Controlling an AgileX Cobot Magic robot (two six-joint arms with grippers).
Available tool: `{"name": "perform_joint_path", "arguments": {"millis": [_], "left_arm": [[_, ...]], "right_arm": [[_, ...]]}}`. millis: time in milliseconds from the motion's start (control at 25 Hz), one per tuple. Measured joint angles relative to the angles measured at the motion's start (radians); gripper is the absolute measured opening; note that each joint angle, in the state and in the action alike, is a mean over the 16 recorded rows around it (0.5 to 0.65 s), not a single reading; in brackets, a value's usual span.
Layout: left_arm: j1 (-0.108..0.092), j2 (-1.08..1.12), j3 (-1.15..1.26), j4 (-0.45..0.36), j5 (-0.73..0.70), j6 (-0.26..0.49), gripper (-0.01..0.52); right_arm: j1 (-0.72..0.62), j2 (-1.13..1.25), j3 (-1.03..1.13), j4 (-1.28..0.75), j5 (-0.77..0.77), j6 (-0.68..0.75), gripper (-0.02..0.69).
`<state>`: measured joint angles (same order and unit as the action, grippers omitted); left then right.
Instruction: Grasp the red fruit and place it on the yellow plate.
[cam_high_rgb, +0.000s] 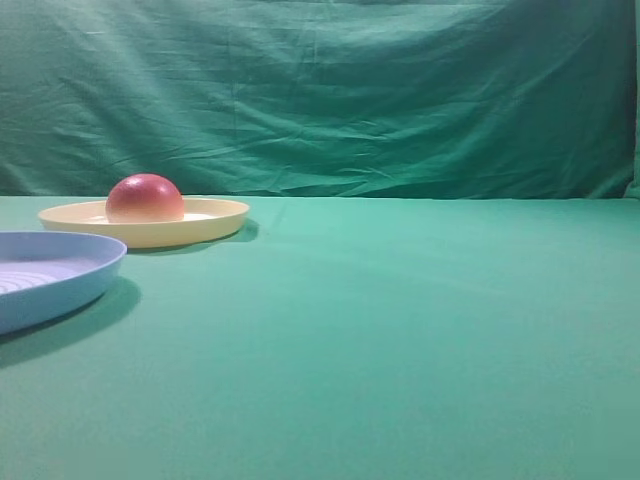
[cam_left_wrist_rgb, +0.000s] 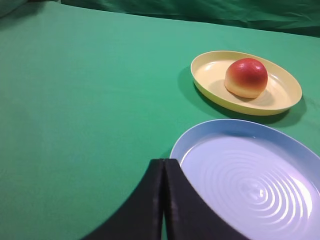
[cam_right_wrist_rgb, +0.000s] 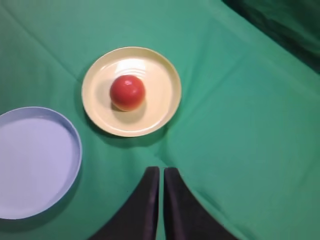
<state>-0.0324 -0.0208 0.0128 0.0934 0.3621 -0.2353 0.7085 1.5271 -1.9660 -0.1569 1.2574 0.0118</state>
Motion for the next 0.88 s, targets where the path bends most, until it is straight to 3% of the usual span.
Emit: {"name": "perform_joint_path", "arguments": {"millis": [400, 880], "left_arm": [[0.0, 0.0, 0.0, 0.0, 0.0, 0.0, 0.0], [0.0, 0.0, 0.0, 0.0, 0.0, 0.0, 0.0]], "right_arm": [[-0.079, -0.351, 0.342, 0.015, -0.116, 0.018, 0.0], [-0.415, -0.8, 0.895, 0.1, -0.393, 0.018, 0.0]]}}
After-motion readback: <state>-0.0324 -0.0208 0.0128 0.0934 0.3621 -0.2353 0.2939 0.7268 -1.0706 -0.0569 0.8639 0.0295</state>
